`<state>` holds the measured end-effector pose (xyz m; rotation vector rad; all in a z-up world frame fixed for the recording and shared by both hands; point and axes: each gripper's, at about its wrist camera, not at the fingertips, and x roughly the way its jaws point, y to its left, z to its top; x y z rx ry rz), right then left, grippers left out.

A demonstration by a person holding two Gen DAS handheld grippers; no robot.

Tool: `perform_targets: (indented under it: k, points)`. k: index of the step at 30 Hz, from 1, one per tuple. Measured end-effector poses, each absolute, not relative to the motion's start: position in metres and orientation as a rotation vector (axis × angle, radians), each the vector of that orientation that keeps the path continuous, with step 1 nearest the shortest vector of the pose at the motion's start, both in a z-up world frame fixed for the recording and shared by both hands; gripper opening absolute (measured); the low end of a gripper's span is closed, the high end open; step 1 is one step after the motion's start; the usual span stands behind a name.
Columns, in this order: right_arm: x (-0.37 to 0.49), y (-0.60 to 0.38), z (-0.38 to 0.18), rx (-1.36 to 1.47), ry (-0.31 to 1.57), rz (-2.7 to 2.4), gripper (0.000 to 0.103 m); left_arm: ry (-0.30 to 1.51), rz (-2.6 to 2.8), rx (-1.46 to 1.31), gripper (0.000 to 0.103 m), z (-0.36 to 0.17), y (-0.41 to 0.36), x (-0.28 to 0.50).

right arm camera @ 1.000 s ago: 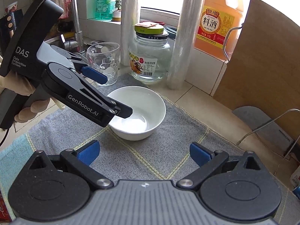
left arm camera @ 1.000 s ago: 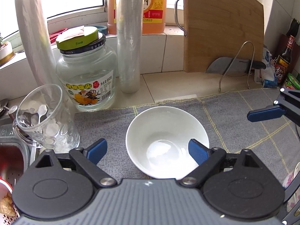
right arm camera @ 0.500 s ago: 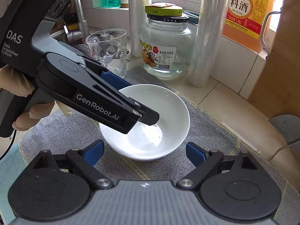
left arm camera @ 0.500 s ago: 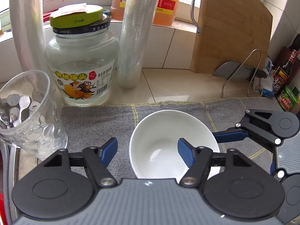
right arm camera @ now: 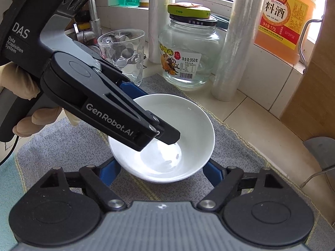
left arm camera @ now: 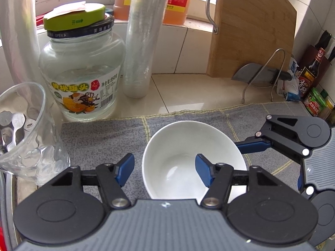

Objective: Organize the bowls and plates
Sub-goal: 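Close the left tool on the rim of the white bowl, then carry the white bowl with the left tool over the nested bowls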

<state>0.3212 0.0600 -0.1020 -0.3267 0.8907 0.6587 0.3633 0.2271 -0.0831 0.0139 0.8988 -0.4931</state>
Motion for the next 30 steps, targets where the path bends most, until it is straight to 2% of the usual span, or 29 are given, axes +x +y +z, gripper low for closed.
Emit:
perform_targets:
  k: [16, 17, 18, 20, 30]
  points:
    - [0.319, 0.061, -0.100, -0.332, 0.895, 0.646, 0.090, 0.898, -0.545, 0.006, 0.063, -0.079, 0.220, 0.361]
    - [0.318, 0.061, -0.100, -0.332, 0.897, 0.645, 0.090, 0.898, -0.543, 0.001, 0.059, -0.079, 0.221, 0.361]
    - [0.318, 0.060, -0.100, -0.330, 0.898, 0.643, 0.090, 0.895, -0.533, -0.002, 0.051, -0.078, 0.222, 0.361]
    - [0.318, 0.059, -0.100, -0.327, 0.902, 0.637, 0.090, 0.892, -0.530, -0.014, 0.047, -0.077, 0.224, 0.361]
    - [0.302, 0.053, -0.086, -0.333, 0.894, 0.637, 0.090, 0.875, -0.532, 0.001, 0.047, -0.064, 0.217, 0.344]
